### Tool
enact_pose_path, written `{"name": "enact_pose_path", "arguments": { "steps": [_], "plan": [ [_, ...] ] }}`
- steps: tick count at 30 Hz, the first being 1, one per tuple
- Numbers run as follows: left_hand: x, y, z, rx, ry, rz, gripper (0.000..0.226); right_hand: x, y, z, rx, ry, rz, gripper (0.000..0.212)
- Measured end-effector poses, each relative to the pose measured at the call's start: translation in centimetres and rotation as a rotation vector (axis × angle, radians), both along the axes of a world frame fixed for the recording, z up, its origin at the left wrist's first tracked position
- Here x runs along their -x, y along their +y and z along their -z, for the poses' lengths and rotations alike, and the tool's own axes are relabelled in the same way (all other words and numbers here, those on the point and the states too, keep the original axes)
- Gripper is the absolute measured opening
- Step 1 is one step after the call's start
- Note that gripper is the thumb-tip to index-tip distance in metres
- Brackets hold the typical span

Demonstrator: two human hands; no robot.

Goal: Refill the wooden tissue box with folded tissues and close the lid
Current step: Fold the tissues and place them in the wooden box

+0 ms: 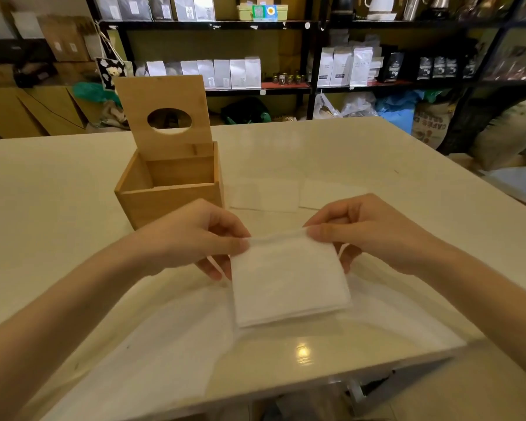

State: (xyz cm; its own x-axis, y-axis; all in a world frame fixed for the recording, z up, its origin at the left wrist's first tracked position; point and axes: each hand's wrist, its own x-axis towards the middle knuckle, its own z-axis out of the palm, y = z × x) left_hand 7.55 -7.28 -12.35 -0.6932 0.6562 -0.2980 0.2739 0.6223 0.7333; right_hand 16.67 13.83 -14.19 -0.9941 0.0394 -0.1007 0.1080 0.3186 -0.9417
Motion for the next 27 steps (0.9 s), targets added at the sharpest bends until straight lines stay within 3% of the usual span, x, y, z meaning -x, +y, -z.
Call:
{"name": "enact_pose_path", "arguments": {
  "steps": [4,10,19,24,27],
  "plan": [
    [-0.1,0.5,2.0,0.063,0.098,0.015,0.012,0.0,0.1,1.4,0.020,-0.127,-0.014,0.009],
    [0.3,0.8,2.9,0.079,0.147,0.000,0.010,0.2,0.1,2.3,-0.062,-0.116,0.020,0.006],
    [0.5,0.8,3.2,0.097,0.239,0.007,0.008,0.8,-0.4,2.8,-0.316,-0.030,0.053,0.008],
    [0.6,1.1,3.4,0.220,0.463,0.072,0.011,1.1,-0.3,3.2,-0.556,0.062,0.035,0.008],
    [0.9,1.3,3.0,0.270,0.498,0.108,0.017,1.3,0.1,3.1,-0.616,0.059,0.027,0.011]
  ]
}}
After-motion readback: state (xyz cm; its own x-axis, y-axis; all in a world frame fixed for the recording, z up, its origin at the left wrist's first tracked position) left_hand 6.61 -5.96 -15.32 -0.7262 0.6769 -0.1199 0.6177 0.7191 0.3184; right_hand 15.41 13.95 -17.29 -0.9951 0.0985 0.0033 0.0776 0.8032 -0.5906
